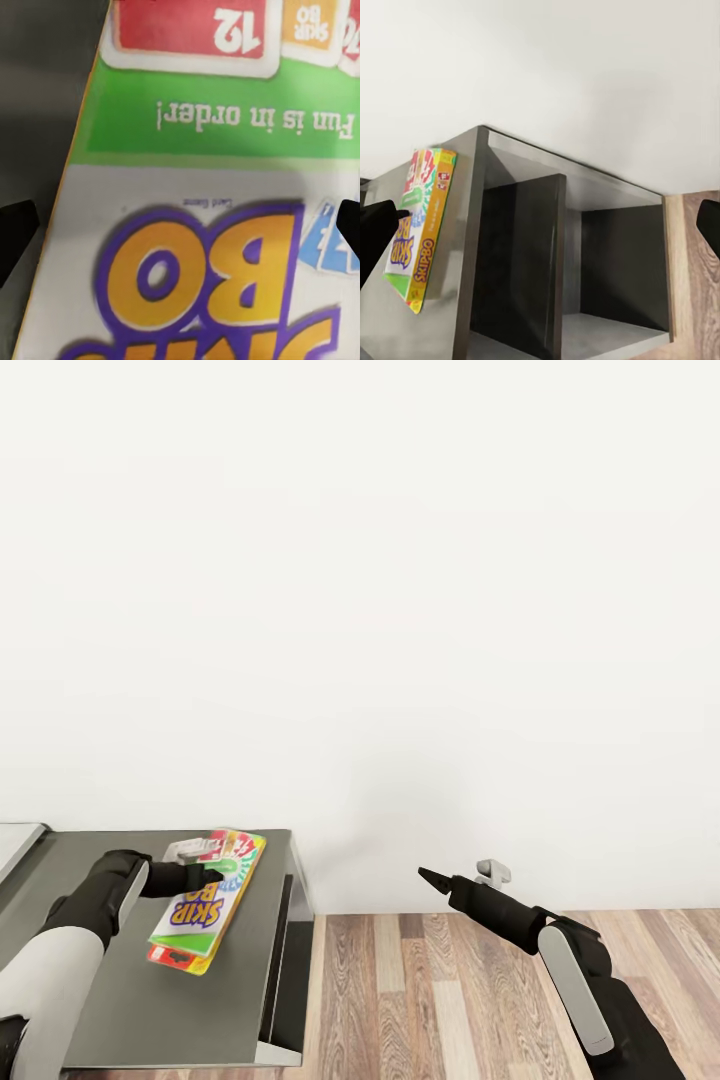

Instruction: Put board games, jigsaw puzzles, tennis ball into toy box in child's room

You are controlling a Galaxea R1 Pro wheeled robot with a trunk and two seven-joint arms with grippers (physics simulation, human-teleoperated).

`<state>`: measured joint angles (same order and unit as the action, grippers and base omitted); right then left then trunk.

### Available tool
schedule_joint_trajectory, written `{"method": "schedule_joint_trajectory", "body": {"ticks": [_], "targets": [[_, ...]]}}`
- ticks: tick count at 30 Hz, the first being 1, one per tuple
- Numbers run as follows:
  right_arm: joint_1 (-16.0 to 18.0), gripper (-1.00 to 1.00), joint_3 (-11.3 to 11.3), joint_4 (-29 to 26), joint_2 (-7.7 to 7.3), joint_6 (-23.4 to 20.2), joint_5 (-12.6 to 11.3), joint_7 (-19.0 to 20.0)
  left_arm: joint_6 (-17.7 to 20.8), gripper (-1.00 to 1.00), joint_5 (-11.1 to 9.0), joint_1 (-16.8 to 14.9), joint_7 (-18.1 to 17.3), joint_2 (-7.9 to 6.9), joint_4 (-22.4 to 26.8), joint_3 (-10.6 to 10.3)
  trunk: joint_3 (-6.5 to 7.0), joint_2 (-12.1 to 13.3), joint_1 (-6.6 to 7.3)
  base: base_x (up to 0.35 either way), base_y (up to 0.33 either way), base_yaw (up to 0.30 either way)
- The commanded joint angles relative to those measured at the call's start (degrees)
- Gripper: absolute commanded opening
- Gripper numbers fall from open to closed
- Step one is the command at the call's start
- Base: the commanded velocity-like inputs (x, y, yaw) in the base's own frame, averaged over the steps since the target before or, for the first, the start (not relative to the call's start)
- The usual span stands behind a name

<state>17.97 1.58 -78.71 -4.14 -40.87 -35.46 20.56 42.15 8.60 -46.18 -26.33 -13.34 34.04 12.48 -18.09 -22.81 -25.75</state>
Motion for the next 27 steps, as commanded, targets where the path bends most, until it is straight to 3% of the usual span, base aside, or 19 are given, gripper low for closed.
{"method": "schedule_joint_trajectory", "body": {"ticks": [1, 12, 14, 17, 18, 21, 27], "targets": [[0.04, 1.00, 0.09, 0.00, 0.01, -0.35, -0.05, 0.17, 0.22, 1.00, 0.62, -0.05, -0.79, 0.02, 0.06, 0.29, -0.10, -0.11, -0.03, 0.000, 0.000, 0.000], [0.04, 1.00, 0.09, -0.04, -0.02, -0.35, -0.05, 0.18, 0.26, 1.00, 0.63, -0.05, -1.99, 0.10, 0.06, 0.07, -0.10, -0.11, -0.03, 0.000, 0.000, 0.000], [0.04, 1.00, 0.13, -0.09, -0.04, -0.35, -0.05, 0.18, 0.28, 1.00, 0.61, -0.05, -2.95, -0.02, 0.06, -1.94, -0.10, -0.11, -0.03, 0.000, 0.000, 0.000], [0.04, 1.00, 0.13, -0.12, 0.00, -0.35, -0.05, 0.18, 0.30, 1.00, 0.56, -0.05, -6.00, -0.16, 0.06, -7.58, -0.10, -0.11, -0.03, 0.000, 0.000, 0.000], [0.04, 1.00, 0.13, -0.12, 0.00, -0.35, -0.05, 0.18, 0.30, 1.00, 0.58, -0.05, -6.86, -0.17, 0.06, -8.58, -0.10, -0.11, -0.03, 0.000, 0.000, 0.000], [0.04, 1.00, 0.11, -0.03, 0.01, -0.35, -0.05, 0.18, 0.30, 1.00, 0.62, -0.05, -8.11, -0.24, 0.01, -9.90, -0.10, -0.11, -0.03, 0.000, 0.000, 0.000], [0.04, 1.00, 0.12, -0.01, 0.01, -0.35, -0.05, 0.18, 0.30, 1.00, 0.63, -0.05, -8.52, -0.23, -0.02, -10.33, -0.10, -0.11, -0.03, 0.000, 0.000, 0.000]]}}
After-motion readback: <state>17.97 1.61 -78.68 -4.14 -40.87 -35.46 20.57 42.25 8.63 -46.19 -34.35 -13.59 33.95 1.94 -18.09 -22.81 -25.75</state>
